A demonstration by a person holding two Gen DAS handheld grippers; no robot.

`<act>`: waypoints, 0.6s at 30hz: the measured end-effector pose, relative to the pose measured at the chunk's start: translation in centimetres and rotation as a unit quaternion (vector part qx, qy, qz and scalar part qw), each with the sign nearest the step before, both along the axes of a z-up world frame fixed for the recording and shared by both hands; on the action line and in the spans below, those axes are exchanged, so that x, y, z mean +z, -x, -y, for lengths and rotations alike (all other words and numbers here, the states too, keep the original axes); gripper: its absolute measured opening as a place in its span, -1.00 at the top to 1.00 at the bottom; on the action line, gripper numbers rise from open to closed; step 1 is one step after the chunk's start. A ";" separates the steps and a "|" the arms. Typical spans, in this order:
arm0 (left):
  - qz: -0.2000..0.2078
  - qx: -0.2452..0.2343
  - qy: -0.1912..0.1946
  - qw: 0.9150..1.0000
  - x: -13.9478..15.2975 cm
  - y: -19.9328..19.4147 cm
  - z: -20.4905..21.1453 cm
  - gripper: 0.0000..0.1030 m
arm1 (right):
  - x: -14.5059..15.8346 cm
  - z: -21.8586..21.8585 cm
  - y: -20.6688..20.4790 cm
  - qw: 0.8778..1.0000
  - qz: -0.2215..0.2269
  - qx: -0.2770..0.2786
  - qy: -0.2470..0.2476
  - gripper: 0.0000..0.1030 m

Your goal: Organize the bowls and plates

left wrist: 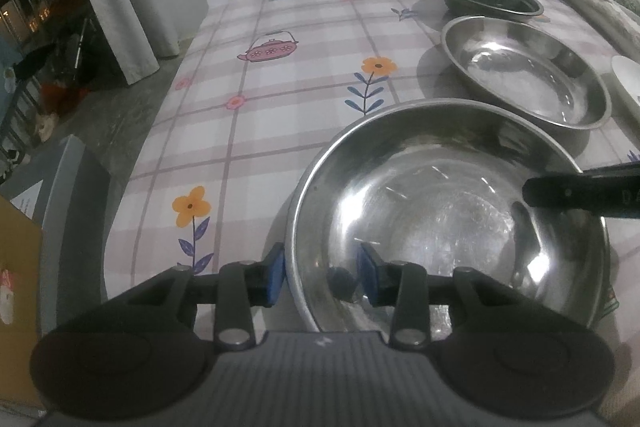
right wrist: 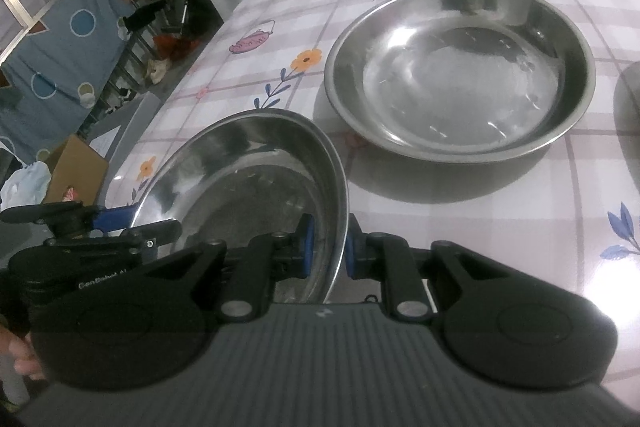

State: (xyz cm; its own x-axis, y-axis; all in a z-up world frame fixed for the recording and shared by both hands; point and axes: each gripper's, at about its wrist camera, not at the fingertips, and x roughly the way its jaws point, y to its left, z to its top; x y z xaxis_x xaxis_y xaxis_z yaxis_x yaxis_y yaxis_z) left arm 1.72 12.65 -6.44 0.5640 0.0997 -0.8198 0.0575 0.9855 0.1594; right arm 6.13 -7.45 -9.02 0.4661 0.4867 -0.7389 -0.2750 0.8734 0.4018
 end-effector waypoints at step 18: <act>-0.004 0.002 -0.004 1.000 -0.3 -0.4 0.4 0.16 | -0.1 -0.1 0.0 1.000 0.002 -0.001 -0.002 0.65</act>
State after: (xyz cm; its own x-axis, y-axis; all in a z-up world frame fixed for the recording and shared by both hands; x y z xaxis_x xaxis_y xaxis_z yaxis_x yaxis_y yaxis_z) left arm 2.11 12.28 -6.71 0.5570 0.1087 -0.8234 0.0542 0.9845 0.1666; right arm 6.18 -7.39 -9.08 0.4695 0.4890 -0.7352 -0.2755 0.8722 0.4042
